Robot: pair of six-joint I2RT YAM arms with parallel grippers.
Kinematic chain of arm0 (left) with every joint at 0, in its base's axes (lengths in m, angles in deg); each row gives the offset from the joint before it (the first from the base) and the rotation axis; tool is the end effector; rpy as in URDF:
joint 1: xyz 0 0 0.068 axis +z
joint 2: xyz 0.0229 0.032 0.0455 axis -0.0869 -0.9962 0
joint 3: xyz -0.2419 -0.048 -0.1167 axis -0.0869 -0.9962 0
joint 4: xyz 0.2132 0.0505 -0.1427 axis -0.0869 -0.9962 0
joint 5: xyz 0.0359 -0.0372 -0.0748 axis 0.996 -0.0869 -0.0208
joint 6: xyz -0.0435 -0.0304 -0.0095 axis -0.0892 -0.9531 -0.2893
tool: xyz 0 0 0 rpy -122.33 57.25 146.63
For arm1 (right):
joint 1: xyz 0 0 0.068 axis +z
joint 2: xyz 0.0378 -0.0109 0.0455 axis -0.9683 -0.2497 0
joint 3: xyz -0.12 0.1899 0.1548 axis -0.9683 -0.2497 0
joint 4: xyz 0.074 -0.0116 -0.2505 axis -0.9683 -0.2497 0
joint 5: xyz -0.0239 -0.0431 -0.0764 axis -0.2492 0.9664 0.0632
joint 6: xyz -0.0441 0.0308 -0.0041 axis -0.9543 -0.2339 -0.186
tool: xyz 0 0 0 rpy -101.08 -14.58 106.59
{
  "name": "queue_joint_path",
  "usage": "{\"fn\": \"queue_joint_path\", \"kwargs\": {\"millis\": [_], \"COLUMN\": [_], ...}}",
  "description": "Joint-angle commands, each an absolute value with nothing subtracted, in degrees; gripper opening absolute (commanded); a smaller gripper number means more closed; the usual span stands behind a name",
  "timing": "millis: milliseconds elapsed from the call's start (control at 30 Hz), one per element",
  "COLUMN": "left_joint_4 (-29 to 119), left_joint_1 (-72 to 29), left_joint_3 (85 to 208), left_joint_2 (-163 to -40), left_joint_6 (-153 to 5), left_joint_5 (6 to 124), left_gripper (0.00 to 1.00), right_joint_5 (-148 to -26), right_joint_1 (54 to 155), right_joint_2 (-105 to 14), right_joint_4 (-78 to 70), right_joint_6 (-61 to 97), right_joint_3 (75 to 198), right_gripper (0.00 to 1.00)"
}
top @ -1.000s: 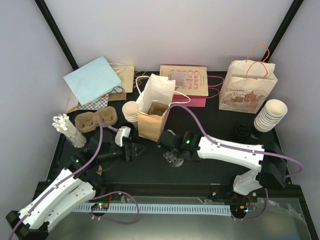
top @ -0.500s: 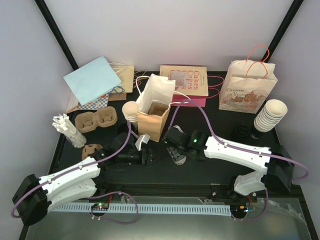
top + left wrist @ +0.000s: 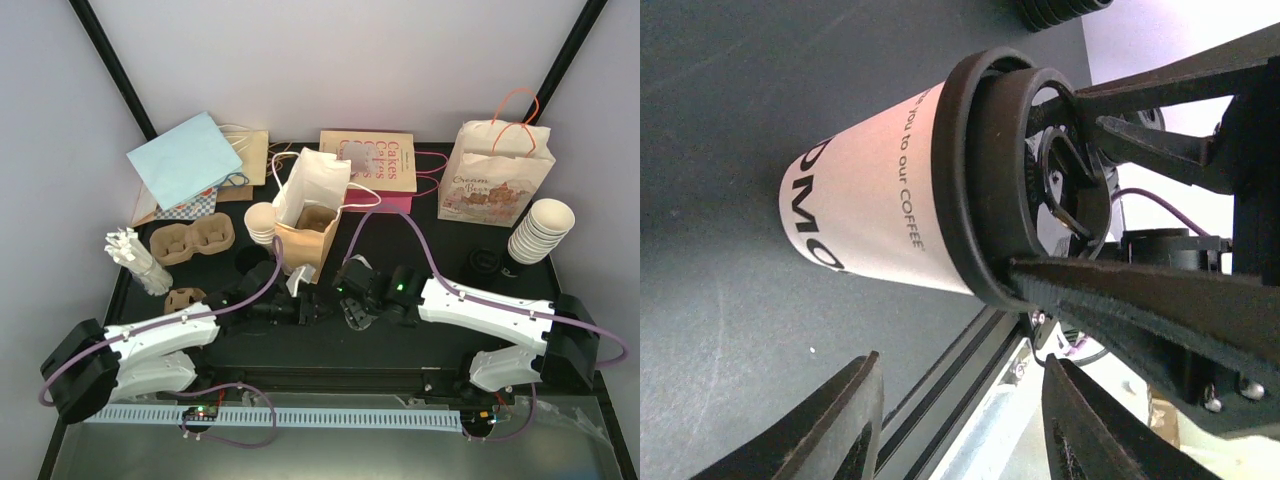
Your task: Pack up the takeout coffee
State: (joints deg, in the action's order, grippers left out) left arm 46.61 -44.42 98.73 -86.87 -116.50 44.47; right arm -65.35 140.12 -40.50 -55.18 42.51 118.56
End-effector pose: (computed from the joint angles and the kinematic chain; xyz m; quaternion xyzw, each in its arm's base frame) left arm 0.1250 -0.1721 0.1899 0.0863 0.8542 -0.4990 0.1180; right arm 0.1129 0.2176 0.2448 -0.2604 0.9436 0.0434 0.1998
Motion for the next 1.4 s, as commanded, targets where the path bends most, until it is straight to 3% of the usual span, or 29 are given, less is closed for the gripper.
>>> {"fn": "queue_joint_path", "kwargs": {"millis": [0, 667, 1000, 1100, 1233, 1367], "left_joint_4": [50.6, 51.3, 45.2, 46.5, 52.7, 53.6], "left_joint_1": [-45.2, -45.4, -45.5, -45.6, -45.6, -45.6], "left_joint_3": [102.6, 103.8, 103.5, 104.0, 103.6, 104.8], "left_joint_2": [-89.9, -104.1, -100.2, -100.3, -97.4, -93.9], "left_joint_6": [-116.6, -115.7, -113.7, -114.1, -117.2, -117.8], "left_joint_5": [44.8, 47.3, 51.8, 50.8, 48.6, 48.8], "left_gripper": [0.44, 0.35, 0.35, 0.34, 0.36, 0.45], "right_joint_5": [-70.8, -72.3, -72.7, -69.3, -65.7, -66.9], "right_joint_1": [141.0, 141.0, 141.0, 141.0, 140.8, 140.7], "right_joint_2": [-44.3, -43.3, -43.1, -42.7, -39.8, -38.4], "right_joint_4": [-60.4, -59.5, -59.3, -60.4, -60.1, -58.6], "right_joint_6": [41.4, 40.8, 41.0, 42.7, 44.6, 42.5], "right_joint_3": [115.2, 113.9, 113.9, 114.4, 115.3, 116.3], "right_gripper": [0.62, 0.62, 0.62, 0.66, 0.66, 0.65]}}
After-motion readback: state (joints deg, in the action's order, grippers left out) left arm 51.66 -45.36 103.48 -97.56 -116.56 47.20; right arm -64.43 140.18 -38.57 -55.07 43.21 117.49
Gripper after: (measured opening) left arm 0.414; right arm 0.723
